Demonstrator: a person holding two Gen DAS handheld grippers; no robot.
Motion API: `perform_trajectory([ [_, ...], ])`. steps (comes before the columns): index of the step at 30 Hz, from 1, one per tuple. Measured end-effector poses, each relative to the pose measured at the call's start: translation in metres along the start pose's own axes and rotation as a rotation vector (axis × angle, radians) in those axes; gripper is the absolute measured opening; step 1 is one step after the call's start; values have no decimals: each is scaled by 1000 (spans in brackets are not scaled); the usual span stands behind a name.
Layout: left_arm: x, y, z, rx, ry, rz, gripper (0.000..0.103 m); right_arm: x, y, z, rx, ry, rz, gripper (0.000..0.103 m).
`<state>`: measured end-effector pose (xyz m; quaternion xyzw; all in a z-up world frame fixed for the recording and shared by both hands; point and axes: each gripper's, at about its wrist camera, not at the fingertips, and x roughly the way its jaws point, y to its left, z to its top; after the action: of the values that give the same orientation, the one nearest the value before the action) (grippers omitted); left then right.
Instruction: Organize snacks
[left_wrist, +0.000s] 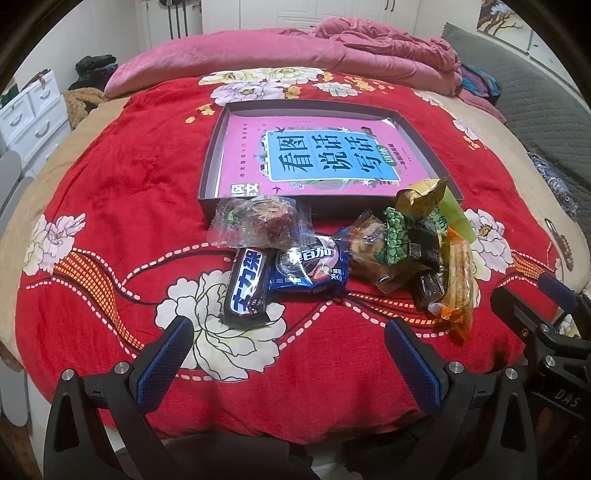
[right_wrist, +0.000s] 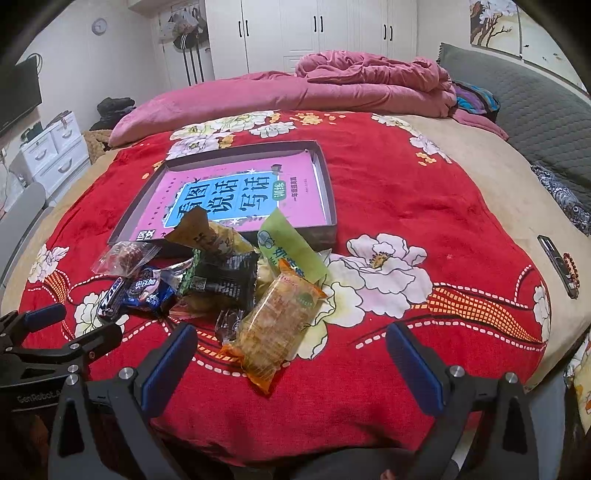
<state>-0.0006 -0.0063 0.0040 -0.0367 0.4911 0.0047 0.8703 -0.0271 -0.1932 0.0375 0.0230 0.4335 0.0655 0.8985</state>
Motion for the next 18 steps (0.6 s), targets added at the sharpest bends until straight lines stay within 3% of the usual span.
perform_trajectory([
  [18,1,33,1,-145,24,-30,103,6,-3,0,25,17,14,103],
])
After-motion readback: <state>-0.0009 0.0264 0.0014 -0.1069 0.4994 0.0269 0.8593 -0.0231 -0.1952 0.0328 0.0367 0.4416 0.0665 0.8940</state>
